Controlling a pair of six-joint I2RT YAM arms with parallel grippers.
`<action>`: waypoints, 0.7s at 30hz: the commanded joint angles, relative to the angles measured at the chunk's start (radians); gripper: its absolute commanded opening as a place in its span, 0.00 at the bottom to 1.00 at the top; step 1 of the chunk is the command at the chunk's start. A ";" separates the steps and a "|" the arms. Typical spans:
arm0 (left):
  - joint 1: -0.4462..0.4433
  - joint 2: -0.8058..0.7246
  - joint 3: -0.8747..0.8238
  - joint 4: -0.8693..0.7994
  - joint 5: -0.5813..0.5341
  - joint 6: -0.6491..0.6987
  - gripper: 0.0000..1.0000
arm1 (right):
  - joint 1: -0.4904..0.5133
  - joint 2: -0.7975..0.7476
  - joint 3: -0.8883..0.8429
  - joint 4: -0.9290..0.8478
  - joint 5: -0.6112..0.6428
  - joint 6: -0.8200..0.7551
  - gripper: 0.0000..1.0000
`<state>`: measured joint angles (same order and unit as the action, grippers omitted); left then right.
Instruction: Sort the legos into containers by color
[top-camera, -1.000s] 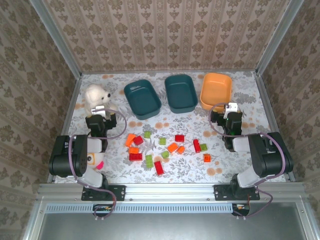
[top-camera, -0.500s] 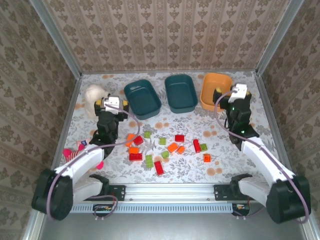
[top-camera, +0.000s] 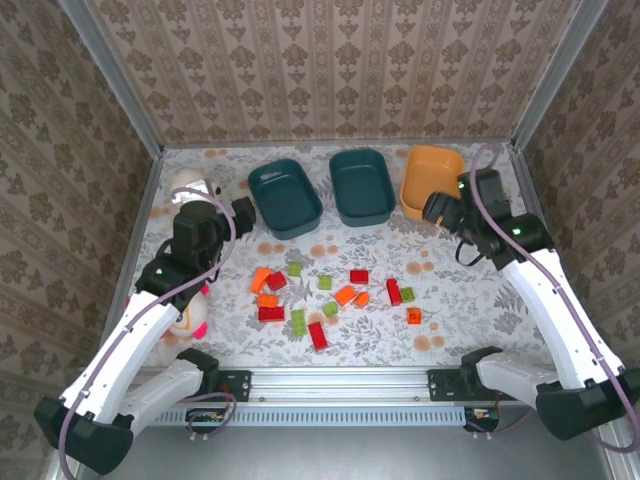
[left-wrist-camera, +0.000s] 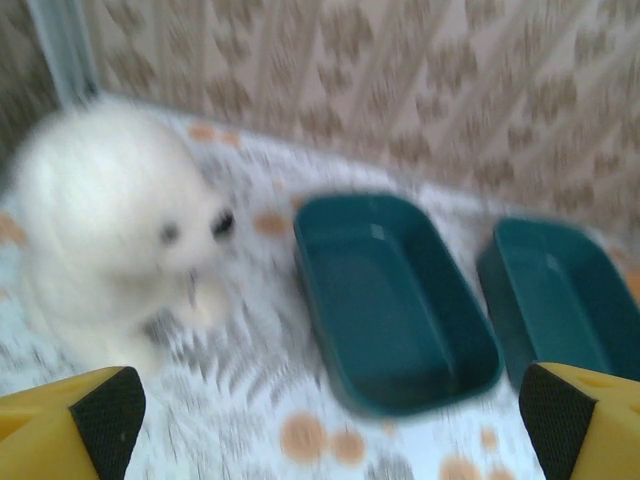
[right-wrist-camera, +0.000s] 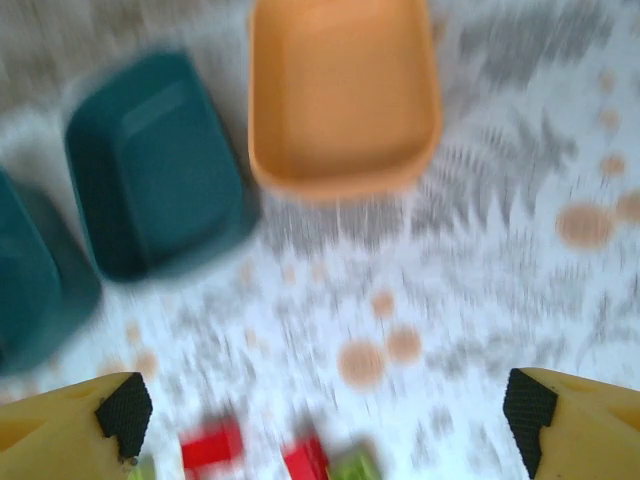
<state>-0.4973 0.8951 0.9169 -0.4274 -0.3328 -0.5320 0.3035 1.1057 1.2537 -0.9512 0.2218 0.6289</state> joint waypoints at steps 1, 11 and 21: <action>-0.045 0.002 0.001 -0.207 0.140 -0.059 1.00 | 0.109 -0.009 -0.032 -0.297 -0.052 0.047 0.90; -0.137 -0.044 -0.077 -0.220 0.348 -0.016 1.00 | 0.259 0.019 -0.364 -0.197 -0.219 0.089 0.86; -0.181 -0.065 -0.118 -0.212 0.401 -0.058 0.99 | 0.261 0.172 -0.443 -0.047 -0.248 0.076 0.83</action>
<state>-0.6685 0.8524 0.8082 -0.6262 0.0429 -0.5663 0.5606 1.2427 0.8124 -1.0401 -0.0048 0.7036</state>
